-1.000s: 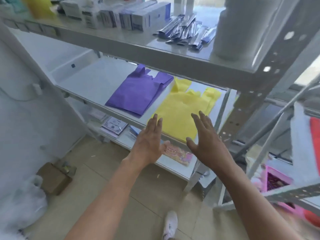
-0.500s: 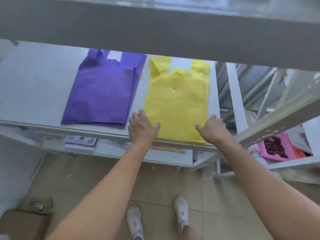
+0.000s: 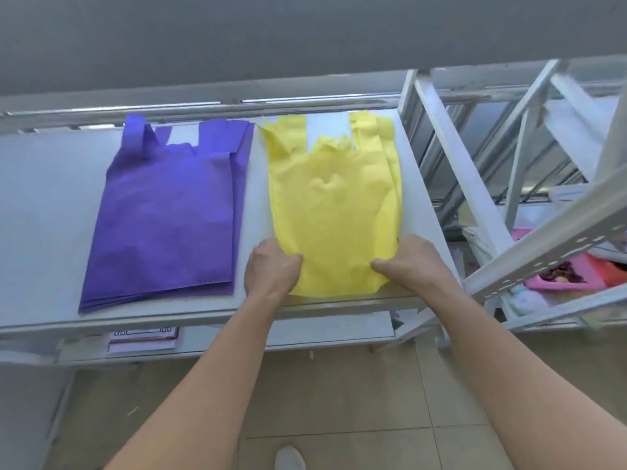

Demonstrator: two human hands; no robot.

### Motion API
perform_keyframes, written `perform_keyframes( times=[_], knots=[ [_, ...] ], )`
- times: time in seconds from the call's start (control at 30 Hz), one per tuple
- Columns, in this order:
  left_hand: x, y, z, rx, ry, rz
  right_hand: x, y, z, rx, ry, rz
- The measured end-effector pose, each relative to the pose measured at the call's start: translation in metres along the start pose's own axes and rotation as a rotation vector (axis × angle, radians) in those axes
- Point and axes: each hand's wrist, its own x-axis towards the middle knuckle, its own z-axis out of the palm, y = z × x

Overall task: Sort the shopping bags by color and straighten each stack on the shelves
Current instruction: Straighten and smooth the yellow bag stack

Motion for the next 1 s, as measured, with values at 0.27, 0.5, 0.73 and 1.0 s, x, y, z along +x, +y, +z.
perform_keyframes(
  times=[0.27, 0.5, 0.73, 1.0],
  knots=[
    [-0.044, -0.022, -0.017, -0.064, -0.139, 0.028, -0.044, 0.039, -0.02, 0.064, -0.139, -0.033],
    [0.05, 0.02, -0.023, -0.027, 0.202, 0.111, -0.019, 0.014, -0.034, -0.277, 0.193, -0.166],
    [0.156, 0.068, -0.03, -0.061, 0.318, 0.12, 0.114, -0.046, -0.046, 0.117, 0.283, -0.212],
    [0.183, 0.076, -0.025, -0.417, 0.134, 0.304, 0.202, -0.073, -0.041, 0.02, 0.257, -0.117]
  ],
)
